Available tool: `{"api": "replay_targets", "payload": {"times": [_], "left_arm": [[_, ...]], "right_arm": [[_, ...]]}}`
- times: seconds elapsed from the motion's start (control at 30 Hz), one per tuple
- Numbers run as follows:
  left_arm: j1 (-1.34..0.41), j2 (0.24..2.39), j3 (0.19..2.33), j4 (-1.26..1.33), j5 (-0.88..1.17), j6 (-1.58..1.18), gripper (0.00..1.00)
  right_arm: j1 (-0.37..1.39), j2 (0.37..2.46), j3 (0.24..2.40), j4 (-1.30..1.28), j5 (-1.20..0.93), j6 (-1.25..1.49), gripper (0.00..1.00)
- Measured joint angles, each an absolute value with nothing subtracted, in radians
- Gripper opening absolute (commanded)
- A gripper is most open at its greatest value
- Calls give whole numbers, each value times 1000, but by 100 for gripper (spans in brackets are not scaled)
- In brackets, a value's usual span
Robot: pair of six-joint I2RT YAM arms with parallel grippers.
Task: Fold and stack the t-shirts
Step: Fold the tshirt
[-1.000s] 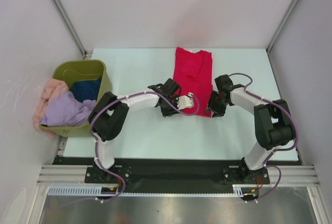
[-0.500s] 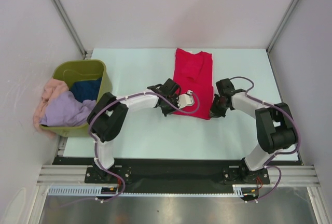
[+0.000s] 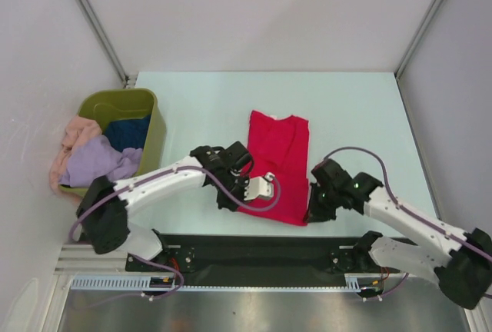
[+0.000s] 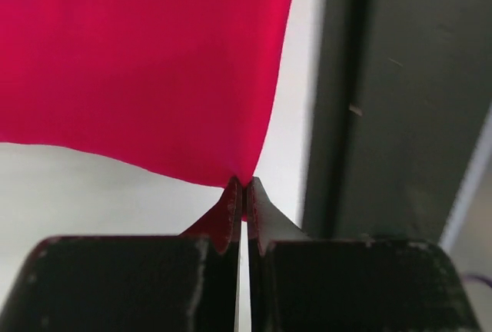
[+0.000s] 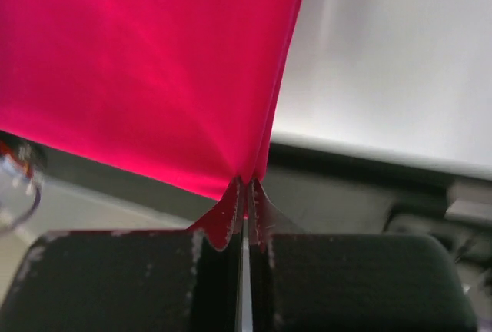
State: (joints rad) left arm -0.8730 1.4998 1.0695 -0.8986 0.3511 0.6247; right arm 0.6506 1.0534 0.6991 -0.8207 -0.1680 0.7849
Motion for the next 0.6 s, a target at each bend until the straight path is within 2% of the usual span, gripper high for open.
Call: {"api": "replay_targets", "payload": {"times": [0.13, 0.23, 0.33, 0.43, 0.6], "left_arm": [[-904, 1367, 1073, -1060, 416, 664, 0], [-883, 1335, 1104, -1124, 451, 682, 0], [-797, 1394, 1191, -1150, 461, 686, 0], [-678, 1523, 1346, -1137, 467, 682, 0], [-575, 1732, 1584, -1077, 441, 678, 0]], "right_arm": [[844, 924, 685, -916, -210, 947, 0], [837, 935, 723, -957, -225, 987, 0], [703, 1017, 788, -962, -249, 936, 0], [526, 1156, 891, -946, -259, 832, 0], [312, 1412, 1065, -828, -278, 696, 0]]}}
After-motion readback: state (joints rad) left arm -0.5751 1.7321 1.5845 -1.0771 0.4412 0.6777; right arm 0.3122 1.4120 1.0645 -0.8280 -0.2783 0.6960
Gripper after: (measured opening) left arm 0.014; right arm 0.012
